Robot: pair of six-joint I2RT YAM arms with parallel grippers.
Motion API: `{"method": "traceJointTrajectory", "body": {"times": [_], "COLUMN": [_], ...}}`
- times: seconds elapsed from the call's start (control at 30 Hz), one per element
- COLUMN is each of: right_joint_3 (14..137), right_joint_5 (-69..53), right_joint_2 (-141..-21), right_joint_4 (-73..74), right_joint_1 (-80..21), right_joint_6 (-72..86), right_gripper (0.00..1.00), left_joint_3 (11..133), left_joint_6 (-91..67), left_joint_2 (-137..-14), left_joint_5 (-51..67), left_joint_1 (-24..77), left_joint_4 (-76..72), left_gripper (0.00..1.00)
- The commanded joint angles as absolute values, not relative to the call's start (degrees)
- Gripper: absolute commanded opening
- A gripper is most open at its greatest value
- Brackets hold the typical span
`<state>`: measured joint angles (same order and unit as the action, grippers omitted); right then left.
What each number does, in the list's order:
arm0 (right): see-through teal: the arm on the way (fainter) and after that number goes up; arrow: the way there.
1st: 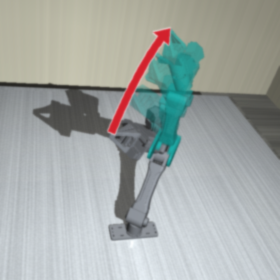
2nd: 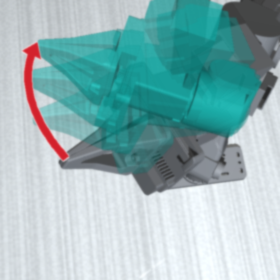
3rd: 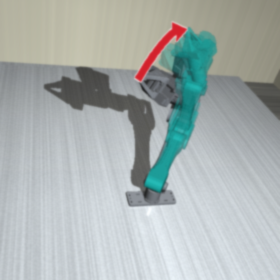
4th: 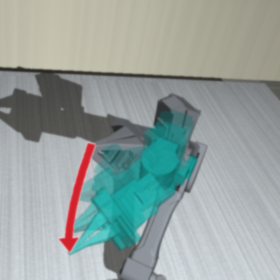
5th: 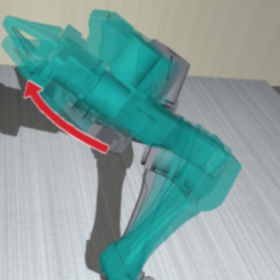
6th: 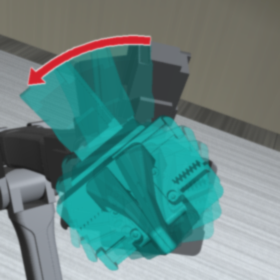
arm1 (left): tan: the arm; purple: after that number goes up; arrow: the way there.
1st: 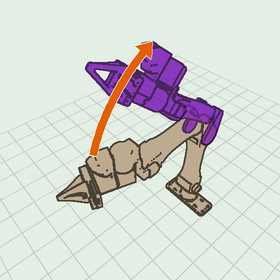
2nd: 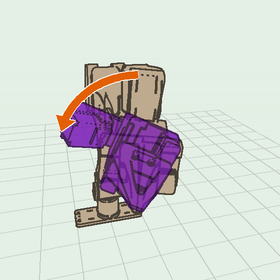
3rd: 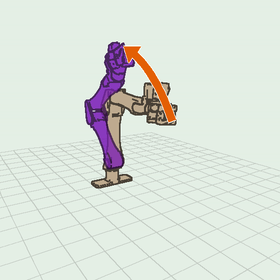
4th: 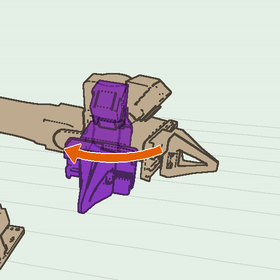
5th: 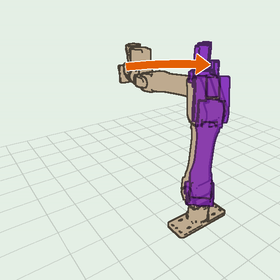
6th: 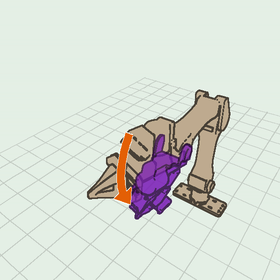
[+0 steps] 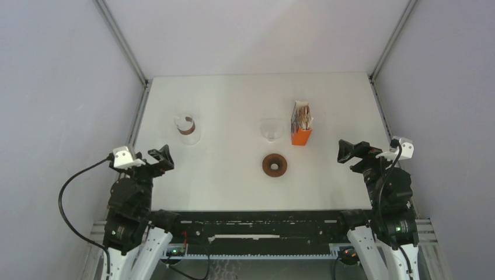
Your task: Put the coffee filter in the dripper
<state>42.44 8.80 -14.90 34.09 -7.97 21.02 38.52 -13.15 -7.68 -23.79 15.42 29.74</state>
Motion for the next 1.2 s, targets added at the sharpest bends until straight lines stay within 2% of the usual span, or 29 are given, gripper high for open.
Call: {"method": "traceJointTrajectory", "body": {"times": [0.0, 0.37, 0.8, 1.17], "right_joint_3": [43.9, 43.4, 42.5, 41.7], "right_joint_5": [5.2, -0.8, -5.6, -8.9], "right_joint_2": [-15.6, -14.7, -12.5, -13.4], "right_joint_4": [31.0, 31.1, 30.4, 29.3], "right_joint_1": [-7.8, -7.9, -7.7, -7.0], "right_joint_6": [19.8, 20.1, 19.9, 19.9], "right_gripper": [1.0, 1.0, 1.0, 1.0], "left_joint_3": [41.9, 48.6, 55.4, 66.8], "left_joint_6": [-14.1, -18.3, -30.0, -30.3], "left_joint_2": [-14.0, -32.3, -54.0, -73.2], "left_joint_5": [-23.2, -21.0, -5.8, 1.1], "left_joint_1": [15.0, 13.2, -3.8, -8.3], "left_joint_4": [29.9, 30.2, 28.2, 27.4], "left_gripper": [1.0, 1.0, 1.0, 0.87]}}
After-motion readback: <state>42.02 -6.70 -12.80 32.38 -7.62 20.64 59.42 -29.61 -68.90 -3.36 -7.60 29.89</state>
